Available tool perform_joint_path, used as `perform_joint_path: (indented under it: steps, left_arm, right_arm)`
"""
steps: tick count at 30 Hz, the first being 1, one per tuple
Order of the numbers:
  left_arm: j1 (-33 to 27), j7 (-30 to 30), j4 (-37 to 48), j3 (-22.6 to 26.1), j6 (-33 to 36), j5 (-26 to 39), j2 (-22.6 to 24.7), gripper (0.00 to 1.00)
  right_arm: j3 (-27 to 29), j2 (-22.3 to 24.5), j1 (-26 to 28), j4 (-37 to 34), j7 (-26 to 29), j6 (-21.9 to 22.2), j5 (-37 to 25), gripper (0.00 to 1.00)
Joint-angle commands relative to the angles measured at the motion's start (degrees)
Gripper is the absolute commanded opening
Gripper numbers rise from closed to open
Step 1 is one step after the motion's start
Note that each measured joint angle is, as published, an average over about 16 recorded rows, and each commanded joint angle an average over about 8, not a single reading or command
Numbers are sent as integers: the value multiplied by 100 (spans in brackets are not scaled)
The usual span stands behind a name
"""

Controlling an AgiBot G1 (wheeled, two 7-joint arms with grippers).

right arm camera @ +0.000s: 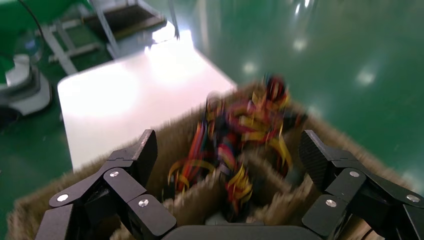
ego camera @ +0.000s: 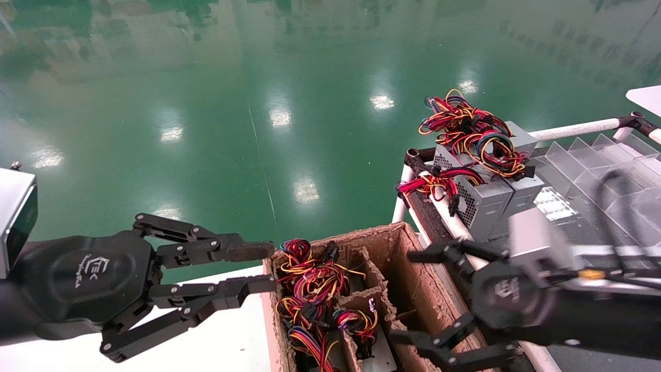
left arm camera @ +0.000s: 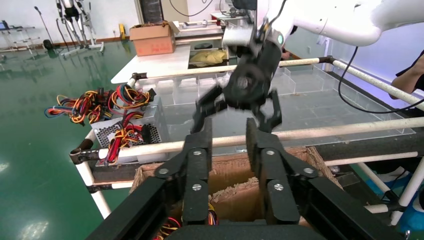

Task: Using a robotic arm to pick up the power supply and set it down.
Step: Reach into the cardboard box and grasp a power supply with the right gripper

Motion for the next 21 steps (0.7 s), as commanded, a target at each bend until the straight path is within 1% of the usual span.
perform_joint_path:
  steps: [1, 7, 8, 9, 14, 21]
  left_arm:
    - [0, 0, 0, 0, 0, 0, 0, 100]
    - [-1, 1, 0, 2, 0, -1, -1, 100]
    - [-1, 1, 0, 2, 0, -1, -1, 100]
    - [-1, 1, 0, 2, -1, -1, -1, 100]
    - [-1, 2, 0, 3, -1, -2, -1, 100]
    - [-1, 2, 1, 5, -2, -3, -2, 100]
  right_arm:
    - [-182, -72, 109, -2, 194, 37, -306, 82]
    - [-584, -603, 307, -515, 113, -25, -859, 7]
    - [-634, -686, 331, -603, 78, -31, -925, 2]
    - [-675, -764, 353, -688, 38, -38, -979, 0]
    - [-785, -1048, 419, -1073, -180, -113, -1070, 0]
    - [-825, -1265, 529, -1454, -458, -224, -1075, 0]
